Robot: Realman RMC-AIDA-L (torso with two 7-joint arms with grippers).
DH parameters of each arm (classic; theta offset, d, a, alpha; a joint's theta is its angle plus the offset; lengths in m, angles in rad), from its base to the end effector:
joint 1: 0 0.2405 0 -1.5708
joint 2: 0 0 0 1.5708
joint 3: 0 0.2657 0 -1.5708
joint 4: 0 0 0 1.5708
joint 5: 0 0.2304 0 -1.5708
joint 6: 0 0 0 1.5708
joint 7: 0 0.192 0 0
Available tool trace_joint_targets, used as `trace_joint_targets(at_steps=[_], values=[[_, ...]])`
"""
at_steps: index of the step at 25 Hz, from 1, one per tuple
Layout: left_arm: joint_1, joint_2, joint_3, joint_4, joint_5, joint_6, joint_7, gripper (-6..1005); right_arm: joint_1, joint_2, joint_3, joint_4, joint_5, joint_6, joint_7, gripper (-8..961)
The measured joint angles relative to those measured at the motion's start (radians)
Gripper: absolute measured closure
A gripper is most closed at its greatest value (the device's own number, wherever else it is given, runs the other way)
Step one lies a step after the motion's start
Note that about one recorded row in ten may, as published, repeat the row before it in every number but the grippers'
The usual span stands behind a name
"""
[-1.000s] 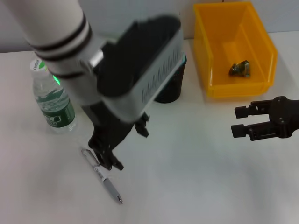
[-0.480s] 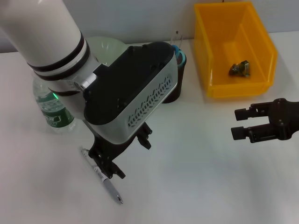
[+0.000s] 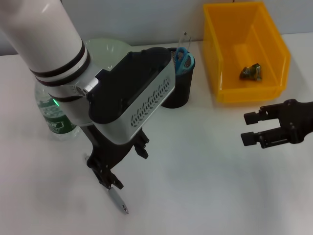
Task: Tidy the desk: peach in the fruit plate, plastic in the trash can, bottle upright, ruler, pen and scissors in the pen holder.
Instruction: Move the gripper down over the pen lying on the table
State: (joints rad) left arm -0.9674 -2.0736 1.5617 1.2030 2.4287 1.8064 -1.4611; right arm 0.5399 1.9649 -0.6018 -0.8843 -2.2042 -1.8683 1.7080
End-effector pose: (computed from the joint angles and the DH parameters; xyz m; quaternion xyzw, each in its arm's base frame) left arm -0.0960 0.3570 -0.0892 0.8981 -0.3452 -0.2340 0.1399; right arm 0.2728 0.3491 0.0366 -0.9463 0.2777 0.1545 0.0597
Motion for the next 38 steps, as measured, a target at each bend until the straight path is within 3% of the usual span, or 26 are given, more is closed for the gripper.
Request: trace_joint_targets(at_steps=[12, 22, 32, 38], values=[[0.010, -0.001, 0.036, -0.044, 0.014, -0.009, 0.008, 242, 0.031, -0.003, -0.024, 0.003, -0.029, -0.011, 0.023, 185], [0.039, -0.005, 0.177, -0.020, 0.055, -0.080, 0.026, 245, 0.017, -0.004, -0.015, 0.013, -0.049, -0.002, 0.024, 185], [0.058, -0.005, 0.230, -0.004, 0.057, -0.100, 0.056, 248, 0.028, -0.011, -0.018, 0.025, -0.054, 0.005, 0.035, 185], [0.084, -0.005, 0.296, -0.031, 0.077, -0.189, 0.096, 248, 0.031, -0.008, -0.022, 0.028, -0.054, 0.014, 0.041, 185]])
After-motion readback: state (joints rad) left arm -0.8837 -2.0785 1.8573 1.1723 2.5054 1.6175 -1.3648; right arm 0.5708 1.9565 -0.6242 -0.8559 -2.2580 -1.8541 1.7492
